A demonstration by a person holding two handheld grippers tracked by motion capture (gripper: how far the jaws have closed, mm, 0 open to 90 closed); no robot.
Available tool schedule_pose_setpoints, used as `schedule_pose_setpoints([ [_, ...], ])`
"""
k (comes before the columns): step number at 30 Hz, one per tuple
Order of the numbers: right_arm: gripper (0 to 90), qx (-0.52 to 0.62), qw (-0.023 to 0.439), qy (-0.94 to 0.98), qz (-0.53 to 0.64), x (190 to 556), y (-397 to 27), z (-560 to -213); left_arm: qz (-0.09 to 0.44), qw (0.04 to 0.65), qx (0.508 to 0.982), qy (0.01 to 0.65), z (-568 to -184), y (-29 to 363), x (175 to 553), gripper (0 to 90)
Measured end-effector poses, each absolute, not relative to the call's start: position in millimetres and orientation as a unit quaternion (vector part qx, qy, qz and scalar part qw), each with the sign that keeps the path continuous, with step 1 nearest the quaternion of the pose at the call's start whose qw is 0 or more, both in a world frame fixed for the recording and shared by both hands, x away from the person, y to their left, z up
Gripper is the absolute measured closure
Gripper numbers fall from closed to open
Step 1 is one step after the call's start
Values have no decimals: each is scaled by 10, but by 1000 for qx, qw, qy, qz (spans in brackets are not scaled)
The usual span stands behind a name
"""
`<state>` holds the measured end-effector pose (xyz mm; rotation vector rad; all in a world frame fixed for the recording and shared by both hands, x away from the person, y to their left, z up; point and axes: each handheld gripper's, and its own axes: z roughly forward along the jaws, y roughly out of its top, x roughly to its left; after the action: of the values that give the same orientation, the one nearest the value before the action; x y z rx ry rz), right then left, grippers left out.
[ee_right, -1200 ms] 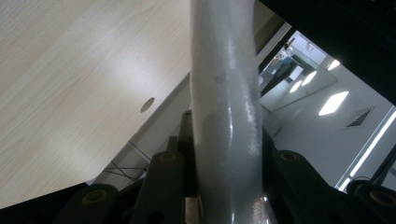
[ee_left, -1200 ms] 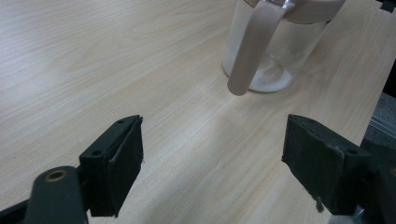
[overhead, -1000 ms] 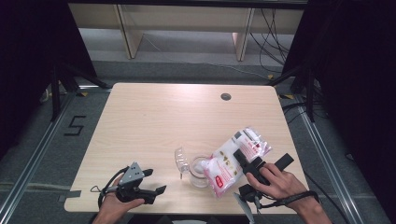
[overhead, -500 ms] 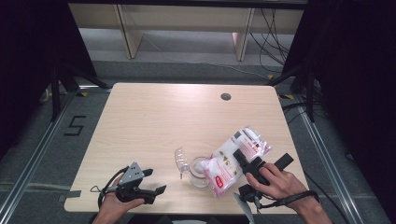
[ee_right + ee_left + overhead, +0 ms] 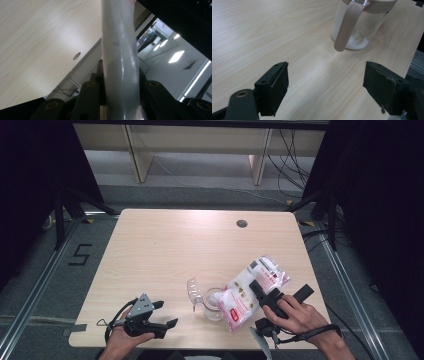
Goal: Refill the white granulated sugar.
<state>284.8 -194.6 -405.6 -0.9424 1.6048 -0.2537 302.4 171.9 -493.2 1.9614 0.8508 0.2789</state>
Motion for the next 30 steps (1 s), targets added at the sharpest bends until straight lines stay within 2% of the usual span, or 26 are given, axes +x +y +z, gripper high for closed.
schedule_pose_setpoints([
  [30, 761, -408, 594, 685, -112, 2845, -1957, -4018, 112, 475, 800, 349, -4939, 1707, 3024, 199],
])
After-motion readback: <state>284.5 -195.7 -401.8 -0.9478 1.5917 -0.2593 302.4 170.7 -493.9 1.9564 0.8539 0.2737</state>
